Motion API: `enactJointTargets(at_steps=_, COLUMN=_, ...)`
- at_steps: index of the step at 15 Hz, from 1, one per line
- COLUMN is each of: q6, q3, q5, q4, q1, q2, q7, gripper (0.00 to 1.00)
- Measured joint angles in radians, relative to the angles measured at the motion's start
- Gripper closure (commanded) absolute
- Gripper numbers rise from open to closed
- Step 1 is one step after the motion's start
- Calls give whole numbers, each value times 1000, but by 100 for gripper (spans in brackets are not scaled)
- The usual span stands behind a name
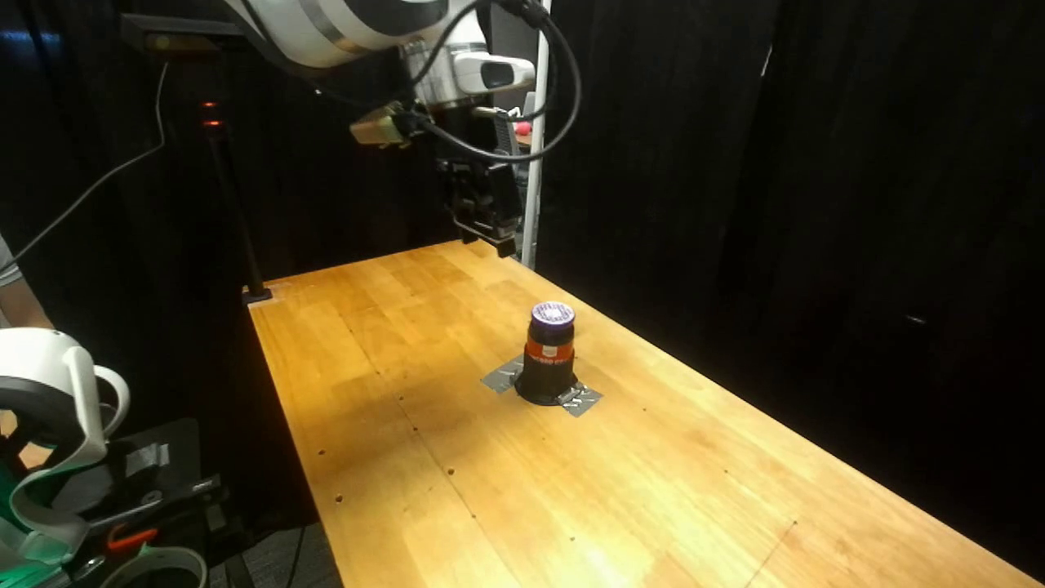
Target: Place the elastic on the bottom of the brown cup
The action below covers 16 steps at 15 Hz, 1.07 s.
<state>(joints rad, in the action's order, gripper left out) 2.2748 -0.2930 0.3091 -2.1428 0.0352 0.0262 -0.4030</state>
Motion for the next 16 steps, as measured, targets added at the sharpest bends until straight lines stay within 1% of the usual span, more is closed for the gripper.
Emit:
enactJointTargets(at_steps=1, q6=19, q3=25, q5=32, q4=51, q1=-17, q2=62, q7=-23, gripper=0)
enactJointTargets(at_steps=3, q6=50, q3=81, q5=62, q4=153, q1=-59, q2=178, q7=-52, gripper=0)
enactJointTargets(at_steps=6, q6=79, q3=158, q5=57, q4=297, q1=-119, q2=326, q7=-61, gripper=0)
enactJointTargets(at_steps=9, q6=85, q3=208, q5=18, q4=408, q1=-160, q2=433, q7=-60, gripper=0)
enactJointTargets(at_steps=13, q6=85, q3=250, q5=-38, q4=499, q1=-185, q2=526, q7=-56, gripper=0)
enactJointTargets(at_steps=16, q6=82, q3=265, q5=-81, q4=527, q1=-185, q2=569, q7=-43, gripper=0)
